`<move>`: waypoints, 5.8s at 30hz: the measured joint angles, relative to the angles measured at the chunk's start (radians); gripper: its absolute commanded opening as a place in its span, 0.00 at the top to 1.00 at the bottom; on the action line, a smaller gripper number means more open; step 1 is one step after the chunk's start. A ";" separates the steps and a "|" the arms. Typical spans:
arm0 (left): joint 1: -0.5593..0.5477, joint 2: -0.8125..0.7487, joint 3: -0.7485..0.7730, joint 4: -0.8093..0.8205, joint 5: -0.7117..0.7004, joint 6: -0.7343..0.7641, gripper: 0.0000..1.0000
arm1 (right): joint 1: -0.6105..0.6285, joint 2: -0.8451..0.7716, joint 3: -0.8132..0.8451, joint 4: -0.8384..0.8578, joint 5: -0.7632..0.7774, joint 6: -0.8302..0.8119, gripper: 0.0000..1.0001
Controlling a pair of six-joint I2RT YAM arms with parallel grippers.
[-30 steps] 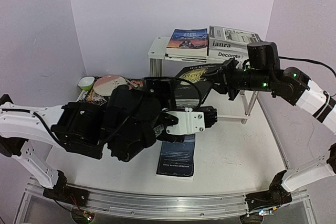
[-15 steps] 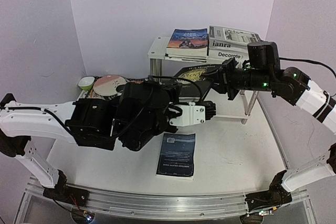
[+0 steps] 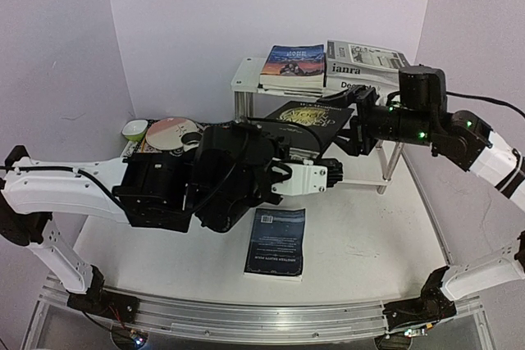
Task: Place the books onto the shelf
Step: Pass from the right arm to the left, then place the book in the book pile on the shelf, then adjust the book in the book pile on the shelf.
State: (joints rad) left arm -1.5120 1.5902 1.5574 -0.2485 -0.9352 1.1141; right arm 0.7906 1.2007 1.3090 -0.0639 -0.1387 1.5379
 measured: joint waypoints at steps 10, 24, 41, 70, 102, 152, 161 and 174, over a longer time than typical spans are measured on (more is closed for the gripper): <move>-0.035 0.008 0.056 -0.064 0.012 0.096 1.00 | 0.005 -0.212 -0.102 -0.045 0.098 -0.162 0.08; -0.065 -0.014 0.073 -0.085 -0.080 0.146 1.00 | 0.005 -0.411 -0.153 -0.328 0.317 -0.451 0.07; -0.043 -0.112 0.171 -0.092 -0.090 0.199 1.00 | 0.005 -0.357 -0.242 -0.394 0.357 -0.506 0.06; 0.363 0.270 0.518 -0.101 0.182 0.224 1.00 | 0.005 -0.341 -0.284 -0.413 0.399 -0.550 0.04; 0.425 0.604 0.892 -0.076 0.093 0.272 0.66 | -0.004 -0.268 -0.222 -0.435 0.353 -0.665 0.02; 0.350 -0.172 0.167 -0.118 0.458 -0.566 0.00 | -0.055 -0.175 -0.183 -0.451 0.269 -0.668 0.02; 0.654 -0.280 0.112 -0.243 0.889 -0.909 0.00 | -0.057 -0.167 -0.183 -0.431 0.227 -0.667 0.02; 0.935 -0.233 0.037 -0.249 1.372 -1.004 0.22 | -0.057 -0.108 -0.146 -0.440 0.147 -0.670 0.02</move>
State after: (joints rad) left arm -0.5766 1.3567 1.5940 -0.4973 0.4370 0.1101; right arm 0.7334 1.0924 1.1633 -0.5037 0.0086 0.8677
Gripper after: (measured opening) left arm 0.828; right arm 0.980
